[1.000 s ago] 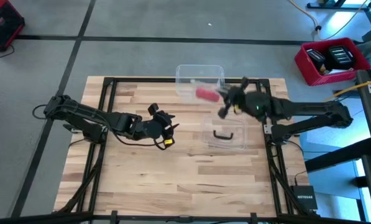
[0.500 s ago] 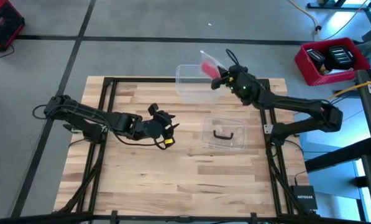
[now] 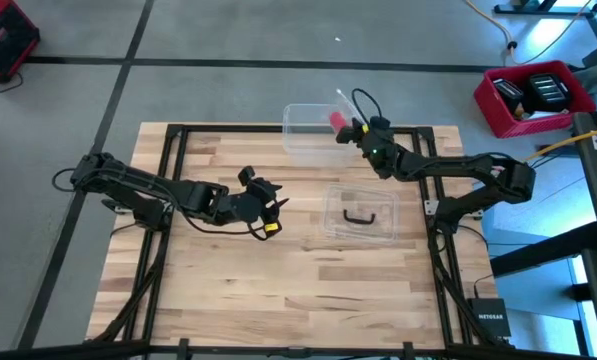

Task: Roll bandage
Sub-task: Put the transparent zip bag into the transparent bin

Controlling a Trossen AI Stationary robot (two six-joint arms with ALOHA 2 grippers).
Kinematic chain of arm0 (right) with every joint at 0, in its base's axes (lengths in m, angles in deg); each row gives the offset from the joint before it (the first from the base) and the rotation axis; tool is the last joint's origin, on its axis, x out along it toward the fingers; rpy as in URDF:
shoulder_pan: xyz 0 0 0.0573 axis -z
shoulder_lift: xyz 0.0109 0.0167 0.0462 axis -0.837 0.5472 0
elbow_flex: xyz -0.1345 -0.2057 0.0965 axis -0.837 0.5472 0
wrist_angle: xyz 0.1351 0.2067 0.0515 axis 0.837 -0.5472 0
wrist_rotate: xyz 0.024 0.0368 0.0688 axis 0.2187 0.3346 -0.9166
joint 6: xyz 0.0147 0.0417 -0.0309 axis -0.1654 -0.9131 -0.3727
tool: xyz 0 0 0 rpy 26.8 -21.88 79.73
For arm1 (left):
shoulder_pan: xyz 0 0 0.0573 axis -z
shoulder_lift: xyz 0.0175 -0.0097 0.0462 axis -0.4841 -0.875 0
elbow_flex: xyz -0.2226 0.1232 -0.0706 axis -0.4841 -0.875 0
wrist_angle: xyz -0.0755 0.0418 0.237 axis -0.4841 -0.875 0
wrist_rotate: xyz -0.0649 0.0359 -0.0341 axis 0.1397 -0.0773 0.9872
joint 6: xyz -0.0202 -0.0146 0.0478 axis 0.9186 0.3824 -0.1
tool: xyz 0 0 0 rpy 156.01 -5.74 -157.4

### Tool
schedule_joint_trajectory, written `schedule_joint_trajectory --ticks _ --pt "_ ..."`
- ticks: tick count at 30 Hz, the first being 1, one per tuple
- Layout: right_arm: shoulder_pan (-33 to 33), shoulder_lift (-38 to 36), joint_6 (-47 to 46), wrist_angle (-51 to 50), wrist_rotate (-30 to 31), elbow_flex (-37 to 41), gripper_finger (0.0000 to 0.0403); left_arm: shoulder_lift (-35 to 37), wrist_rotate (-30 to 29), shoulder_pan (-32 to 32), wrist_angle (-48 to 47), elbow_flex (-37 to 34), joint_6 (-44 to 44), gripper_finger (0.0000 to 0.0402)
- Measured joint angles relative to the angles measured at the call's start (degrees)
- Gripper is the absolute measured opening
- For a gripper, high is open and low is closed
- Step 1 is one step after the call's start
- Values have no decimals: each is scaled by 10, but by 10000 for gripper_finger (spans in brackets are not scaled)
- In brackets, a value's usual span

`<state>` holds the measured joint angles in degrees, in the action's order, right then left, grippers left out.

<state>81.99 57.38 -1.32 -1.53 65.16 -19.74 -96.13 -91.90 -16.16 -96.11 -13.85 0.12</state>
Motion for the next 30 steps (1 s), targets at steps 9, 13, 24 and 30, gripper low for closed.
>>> schedule_joint_trajectory --ticks 9,13,24,30 --pt "-1 13 -96 -1 -43 1 9 0 0 0 -1 0 5 168" --pt "0 13 -76 -28 -48 1 10 0 0 0 0 0 2 168" --pt "0 13 -76 -105 -5 1 13 0 0 -1 2 0 -6 168" --pt "0 13 -64 -106 -8 1 68 0 0 -2 3 0 -5 168"
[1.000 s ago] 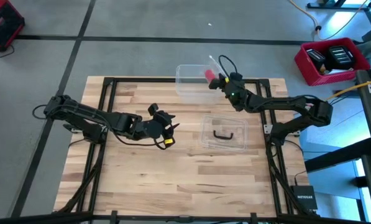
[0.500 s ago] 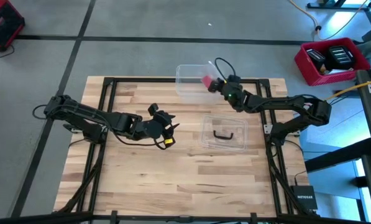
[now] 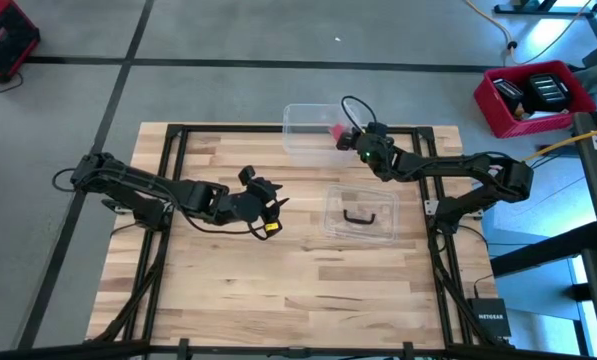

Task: Roll bandage
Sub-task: Put the transparent zip bag into the transparent bin, then close the transparent bin

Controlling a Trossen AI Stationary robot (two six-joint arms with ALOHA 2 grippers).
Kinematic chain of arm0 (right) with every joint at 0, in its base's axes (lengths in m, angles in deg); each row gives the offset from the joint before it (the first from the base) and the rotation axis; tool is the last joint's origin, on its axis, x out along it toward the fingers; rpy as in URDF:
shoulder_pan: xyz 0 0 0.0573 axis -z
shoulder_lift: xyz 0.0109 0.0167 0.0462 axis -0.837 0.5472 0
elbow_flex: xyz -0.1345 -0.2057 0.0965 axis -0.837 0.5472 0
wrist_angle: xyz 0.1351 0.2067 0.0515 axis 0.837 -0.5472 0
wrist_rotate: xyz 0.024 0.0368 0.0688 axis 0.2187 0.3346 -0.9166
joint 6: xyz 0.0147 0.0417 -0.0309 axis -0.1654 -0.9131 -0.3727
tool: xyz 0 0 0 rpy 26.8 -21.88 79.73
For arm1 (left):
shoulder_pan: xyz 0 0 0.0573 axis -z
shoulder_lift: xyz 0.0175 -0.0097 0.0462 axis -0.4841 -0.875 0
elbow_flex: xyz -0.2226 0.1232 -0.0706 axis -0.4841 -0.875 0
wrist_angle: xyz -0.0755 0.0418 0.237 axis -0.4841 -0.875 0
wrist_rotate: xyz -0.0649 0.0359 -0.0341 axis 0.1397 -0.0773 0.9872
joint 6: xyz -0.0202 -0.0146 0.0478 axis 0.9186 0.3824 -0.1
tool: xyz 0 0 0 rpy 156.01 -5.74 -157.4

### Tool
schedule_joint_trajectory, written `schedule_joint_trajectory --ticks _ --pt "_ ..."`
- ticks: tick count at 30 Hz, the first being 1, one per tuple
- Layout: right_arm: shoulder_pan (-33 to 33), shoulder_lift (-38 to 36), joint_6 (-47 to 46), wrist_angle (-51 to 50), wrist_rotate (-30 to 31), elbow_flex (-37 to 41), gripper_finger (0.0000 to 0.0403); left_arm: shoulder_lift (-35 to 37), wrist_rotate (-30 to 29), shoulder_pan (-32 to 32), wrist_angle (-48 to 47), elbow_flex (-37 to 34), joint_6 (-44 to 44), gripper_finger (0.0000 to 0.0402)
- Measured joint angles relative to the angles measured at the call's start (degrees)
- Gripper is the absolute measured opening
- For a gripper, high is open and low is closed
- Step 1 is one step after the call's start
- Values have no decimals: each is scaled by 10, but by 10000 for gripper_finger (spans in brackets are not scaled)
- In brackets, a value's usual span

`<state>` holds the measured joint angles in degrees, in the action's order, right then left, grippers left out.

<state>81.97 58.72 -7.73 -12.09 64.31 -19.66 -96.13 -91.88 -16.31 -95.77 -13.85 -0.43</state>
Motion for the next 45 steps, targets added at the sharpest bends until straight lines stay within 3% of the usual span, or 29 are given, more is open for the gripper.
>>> schedule_joint_trajectory --ticks 6,12,20,29,40,45 --pt "0 0 3 -15 -2 0 139 0 0 0 0 0 -2 168" --pt "0 -1 4 -33 1 -1 173 0 0 0 -2 0 -2 168" --pt "0 -1 22 -9 -27 -1 177 0 0 -4 -3 0 -3 168" --pt "0 -1 40 28 -20 0 177 0 1 -4 -7 0 -3 168" --pt "-1 -79 238 57 -62 0 177 0 1 -4 -9 0 -3 168" --pt "-1 -152 321 -52 -155 0 177 0 11 -4 -8 0 -2 168"
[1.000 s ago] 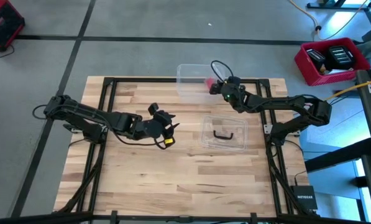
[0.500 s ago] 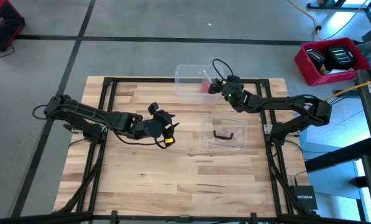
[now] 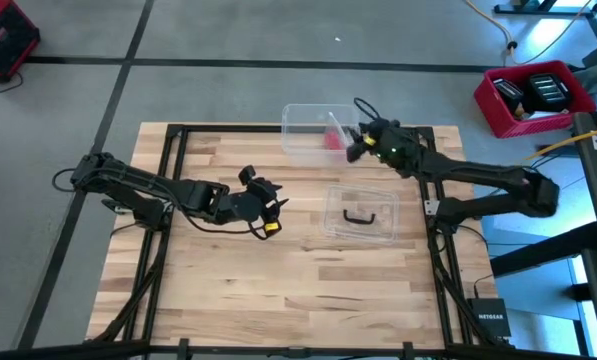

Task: Roll bandage
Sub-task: Close the transparent bin

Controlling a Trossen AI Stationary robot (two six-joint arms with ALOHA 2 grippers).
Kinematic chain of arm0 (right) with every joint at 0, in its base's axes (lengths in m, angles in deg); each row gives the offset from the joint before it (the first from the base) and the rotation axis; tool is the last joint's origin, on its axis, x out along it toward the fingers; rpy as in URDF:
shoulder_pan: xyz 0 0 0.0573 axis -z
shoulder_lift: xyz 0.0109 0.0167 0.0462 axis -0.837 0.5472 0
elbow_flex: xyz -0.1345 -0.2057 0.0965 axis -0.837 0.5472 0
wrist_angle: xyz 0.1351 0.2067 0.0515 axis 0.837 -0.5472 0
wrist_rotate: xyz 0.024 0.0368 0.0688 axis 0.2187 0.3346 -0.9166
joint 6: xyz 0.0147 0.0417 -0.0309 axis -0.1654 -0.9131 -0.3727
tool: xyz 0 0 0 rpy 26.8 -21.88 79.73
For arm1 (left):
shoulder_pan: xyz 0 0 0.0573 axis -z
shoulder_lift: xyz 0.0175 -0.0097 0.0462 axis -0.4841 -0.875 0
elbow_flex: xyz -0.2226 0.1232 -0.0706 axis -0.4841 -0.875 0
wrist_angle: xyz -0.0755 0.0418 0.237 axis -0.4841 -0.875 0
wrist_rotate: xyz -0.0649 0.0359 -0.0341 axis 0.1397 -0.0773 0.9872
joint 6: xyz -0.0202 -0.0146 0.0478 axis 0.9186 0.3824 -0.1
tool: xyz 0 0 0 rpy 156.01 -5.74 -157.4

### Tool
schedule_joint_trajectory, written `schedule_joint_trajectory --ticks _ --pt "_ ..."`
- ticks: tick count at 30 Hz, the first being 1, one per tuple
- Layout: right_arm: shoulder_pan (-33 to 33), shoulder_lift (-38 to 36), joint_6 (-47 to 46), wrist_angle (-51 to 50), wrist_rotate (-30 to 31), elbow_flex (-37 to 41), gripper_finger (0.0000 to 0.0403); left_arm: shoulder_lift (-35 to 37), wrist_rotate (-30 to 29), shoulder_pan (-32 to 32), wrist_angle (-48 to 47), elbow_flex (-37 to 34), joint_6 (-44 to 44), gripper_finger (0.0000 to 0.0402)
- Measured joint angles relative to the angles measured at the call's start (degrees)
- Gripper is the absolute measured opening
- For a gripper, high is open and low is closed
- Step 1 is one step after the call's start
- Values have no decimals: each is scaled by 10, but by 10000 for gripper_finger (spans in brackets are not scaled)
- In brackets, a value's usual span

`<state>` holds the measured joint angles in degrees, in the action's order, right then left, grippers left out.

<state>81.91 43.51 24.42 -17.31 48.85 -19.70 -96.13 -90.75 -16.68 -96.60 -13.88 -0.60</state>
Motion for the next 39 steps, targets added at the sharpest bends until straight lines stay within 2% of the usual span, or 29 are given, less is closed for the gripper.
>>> schedule_joint_trajectory --ticks 7,9,12,18,23,30,33,39 --pt "-10 -146 12 -266 -232 0 177 -20 19 1 4 0 1 168" --pt "-27 -180 12 -338 -278 0 177 -35 46 1 6 0 -3 168" --pt "-61 -208 11 -436 -317 0 177 -59 70 1 18 0 -15 168" --pt "-160 -197 -2 -441 -339 39 177 -118 97 1 48 0 -16 168" --pt "-212 -164 -32 -452 -287 66 177 -167 98 0 59 0 -7 168" --pt "-240 -111 -52 -352 -273 119 177 -226 99 -11 64 0 2 168" --pt "-240 -68 -63 -284 -272 133 177 -241 99 -14 65 0 9 168" --pt "-240 34 -63 -223 -274 134 177 -239 104 -15 59 0 31 168"
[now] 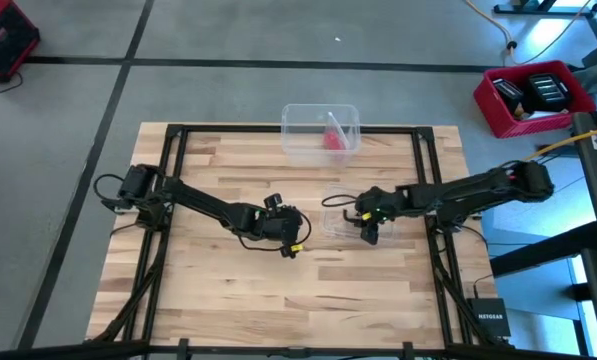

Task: Roll bandage
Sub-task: Close the transparent bin

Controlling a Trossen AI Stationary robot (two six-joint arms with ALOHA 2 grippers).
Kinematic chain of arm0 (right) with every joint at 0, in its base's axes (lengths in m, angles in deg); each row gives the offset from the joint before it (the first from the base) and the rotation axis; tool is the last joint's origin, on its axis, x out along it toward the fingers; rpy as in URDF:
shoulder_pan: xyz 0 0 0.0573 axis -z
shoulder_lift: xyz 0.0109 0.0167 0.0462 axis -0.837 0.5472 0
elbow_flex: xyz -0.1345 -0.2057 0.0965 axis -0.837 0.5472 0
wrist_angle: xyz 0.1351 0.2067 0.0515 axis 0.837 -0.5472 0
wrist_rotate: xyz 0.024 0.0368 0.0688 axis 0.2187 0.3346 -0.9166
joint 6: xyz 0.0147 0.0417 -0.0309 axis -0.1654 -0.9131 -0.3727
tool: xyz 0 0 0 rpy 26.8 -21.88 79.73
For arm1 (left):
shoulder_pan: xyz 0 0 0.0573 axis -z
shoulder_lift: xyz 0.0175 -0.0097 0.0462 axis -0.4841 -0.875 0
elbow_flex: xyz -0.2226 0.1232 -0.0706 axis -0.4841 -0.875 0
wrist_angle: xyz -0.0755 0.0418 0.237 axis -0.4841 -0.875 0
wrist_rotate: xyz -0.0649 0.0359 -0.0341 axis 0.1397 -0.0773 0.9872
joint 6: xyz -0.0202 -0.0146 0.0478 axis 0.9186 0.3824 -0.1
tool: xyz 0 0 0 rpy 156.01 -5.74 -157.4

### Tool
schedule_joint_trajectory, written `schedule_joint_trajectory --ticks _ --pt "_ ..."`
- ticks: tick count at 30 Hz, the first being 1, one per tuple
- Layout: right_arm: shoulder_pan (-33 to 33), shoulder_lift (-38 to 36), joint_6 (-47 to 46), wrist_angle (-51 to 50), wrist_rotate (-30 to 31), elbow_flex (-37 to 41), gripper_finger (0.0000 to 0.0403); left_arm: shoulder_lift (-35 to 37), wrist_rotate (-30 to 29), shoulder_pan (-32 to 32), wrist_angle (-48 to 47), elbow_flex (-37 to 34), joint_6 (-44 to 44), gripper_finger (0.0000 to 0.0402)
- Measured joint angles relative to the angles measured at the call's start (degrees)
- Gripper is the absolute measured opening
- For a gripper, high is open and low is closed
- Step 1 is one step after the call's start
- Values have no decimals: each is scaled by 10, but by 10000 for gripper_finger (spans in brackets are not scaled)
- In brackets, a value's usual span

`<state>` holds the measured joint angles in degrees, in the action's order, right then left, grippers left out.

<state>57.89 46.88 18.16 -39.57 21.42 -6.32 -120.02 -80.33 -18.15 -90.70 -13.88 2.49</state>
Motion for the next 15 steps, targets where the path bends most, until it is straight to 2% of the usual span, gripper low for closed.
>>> schedule_joint_trajectory --ticks 7,15 --pt "-9 107 2 119 -19 -1 177 2 80 3 0 -11 57 168" --pt "-19 205 0 281 -55 -13 177 19 88 20 2 -65 159 168"
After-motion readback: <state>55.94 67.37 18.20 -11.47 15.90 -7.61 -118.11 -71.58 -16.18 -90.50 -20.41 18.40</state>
